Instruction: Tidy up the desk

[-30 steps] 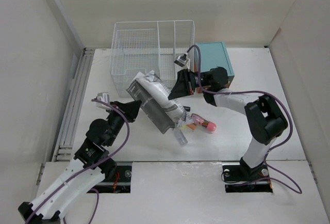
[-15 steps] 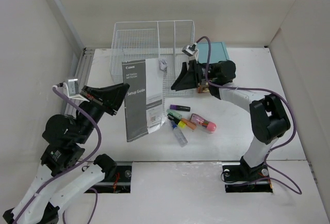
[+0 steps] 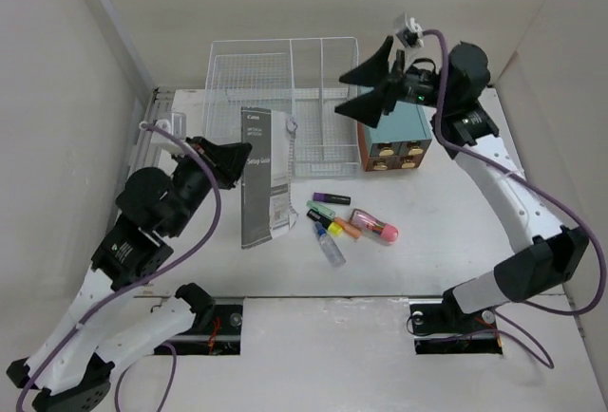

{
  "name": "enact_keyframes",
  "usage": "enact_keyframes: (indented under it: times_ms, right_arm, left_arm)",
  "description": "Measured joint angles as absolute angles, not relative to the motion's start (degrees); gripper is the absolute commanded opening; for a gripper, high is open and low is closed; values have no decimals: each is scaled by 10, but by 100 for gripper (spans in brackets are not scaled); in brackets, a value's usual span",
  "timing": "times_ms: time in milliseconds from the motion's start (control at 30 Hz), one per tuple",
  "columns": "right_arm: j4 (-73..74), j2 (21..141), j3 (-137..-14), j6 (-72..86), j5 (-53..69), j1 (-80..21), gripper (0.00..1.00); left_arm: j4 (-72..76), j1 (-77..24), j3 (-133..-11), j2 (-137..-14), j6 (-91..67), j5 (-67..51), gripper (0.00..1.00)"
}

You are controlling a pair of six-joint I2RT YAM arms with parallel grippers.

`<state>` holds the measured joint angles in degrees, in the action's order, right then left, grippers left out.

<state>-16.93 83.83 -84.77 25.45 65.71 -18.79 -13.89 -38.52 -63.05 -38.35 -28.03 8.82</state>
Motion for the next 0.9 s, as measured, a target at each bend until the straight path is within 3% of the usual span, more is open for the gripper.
enact_keyframes:
  times_ms: [100,200,433,633,900]
  right_arm:
    - [33,836,-954,62,453,-259,100]
    - [125,814,-956,-41,283,-347,100]
    - [250,790,-935,-69,51,-402,100]
    - [323,804,-1009,15,-13,-406,100]
    - [356,815,-1055,101,24,-406,100]
  left_arm:
    - [-148,-385,-654,-425,-274,107,0]
    - [-153,-385,-680,-471,-268,130,0]
    - [-155,-385,-737,-545,-256,166,0]
    - [-145,-385,-771,-586,-248,191,0]
    - [-107,-397,-820,-672,-229,225,0]
